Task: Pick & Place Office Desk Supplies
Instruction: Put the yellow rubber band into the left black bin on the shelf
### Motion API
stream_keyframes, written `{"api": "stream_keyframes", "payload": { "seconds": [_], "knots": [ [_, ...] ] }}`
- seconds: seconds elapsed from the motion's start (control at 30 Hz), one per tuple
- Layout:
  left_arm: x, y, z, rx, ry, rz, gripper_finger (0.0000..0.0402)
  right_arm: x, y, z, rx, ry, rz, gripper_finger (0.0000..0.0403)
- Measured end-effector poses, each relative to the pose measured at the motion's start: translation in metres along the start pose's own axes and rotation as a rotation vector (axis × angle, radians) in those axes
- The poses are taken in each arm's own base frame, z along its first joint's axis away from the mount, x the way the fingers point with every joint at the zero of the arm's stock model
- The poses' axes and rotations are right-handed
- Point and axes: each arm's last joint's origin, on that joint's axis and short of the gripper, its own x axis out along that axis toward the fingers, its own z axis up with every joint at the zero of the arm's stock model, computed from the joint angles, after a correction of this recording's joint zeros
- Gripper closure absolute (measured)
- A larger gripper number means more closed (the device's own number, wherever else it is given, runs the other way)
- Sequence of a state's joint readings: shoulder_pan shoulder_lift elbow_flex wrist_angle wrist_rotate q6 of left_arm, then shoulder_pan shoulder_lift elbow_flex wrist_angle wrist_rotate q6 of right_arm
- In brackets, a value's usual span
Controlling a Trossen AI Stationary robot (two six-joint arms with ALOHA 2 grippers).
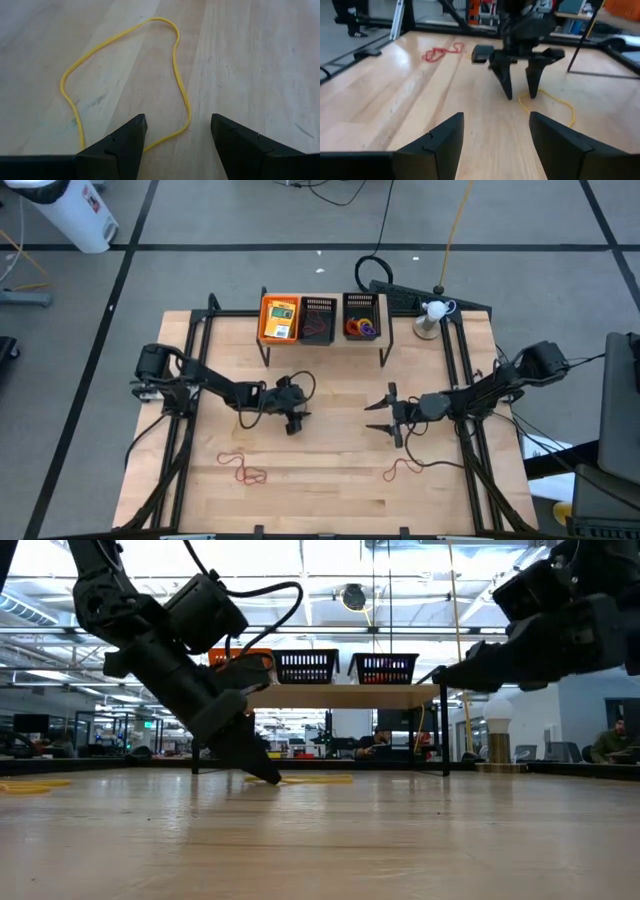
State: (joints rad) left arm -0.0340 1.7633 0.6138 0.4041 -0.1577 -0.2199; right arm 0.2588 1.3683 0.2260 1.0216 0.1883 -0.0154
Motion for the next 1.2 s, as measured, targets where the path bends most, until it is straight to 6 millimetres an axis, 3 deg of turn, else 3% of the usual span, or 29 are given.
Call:
{"api": "stream_keyframes", "payload": {
  "seconds": [0.2, 0.3, 0.5, 0.7, 0.8, 0.93, 1.2],
  "knots": [
    [-0.001, 0.007, -0.010, -0.061, 0.037, -0.027, 0.0194, 0.004, -0.003, -0.008, 0.007, 0.042, -0.017, 0.0190],
    [-0.002, 0.007, -0.013, -0.074, 0.048, -0.018, 0.0241, 0.005, -0.004, -0.008, 0.017, 0.028, -0.023, 0.0190],
    [-0.002, 0.005, -0.015, -0.073, 0.057, -0.009, 0.0381, 0.008, -0.004, -0.010, 0.037, 0.015, -0.027, 0.0191],
    [-0.003, -0.003, -0.010, -0.064, -0.024, -0.052, 0.0399, 0.008, -0.004, -0.011, 0.036, 0.019, -0.027, 0.0190],
    [-0.004, -0.010, 0.000, -0.068, -0.088, -0.124, 0.0400, 0.008, -0.004, -0.010, 0.042, 0.009, -0.027, 0.0190],
    [-0.014, -0.018, 0.031, -0.064, -0.230, -0.156, 0.0401, 0.008, -0.004, -0.010, 0.055, 0.009, -0.027, 0.0190],
    [-0.055, -0.038, 0.086, 0.079, -0.450, -0.190, 0.0401, 0.008, -0.004, -0.010, 0.065, 0.011, -0.026, 0.0190]
  ]
}}
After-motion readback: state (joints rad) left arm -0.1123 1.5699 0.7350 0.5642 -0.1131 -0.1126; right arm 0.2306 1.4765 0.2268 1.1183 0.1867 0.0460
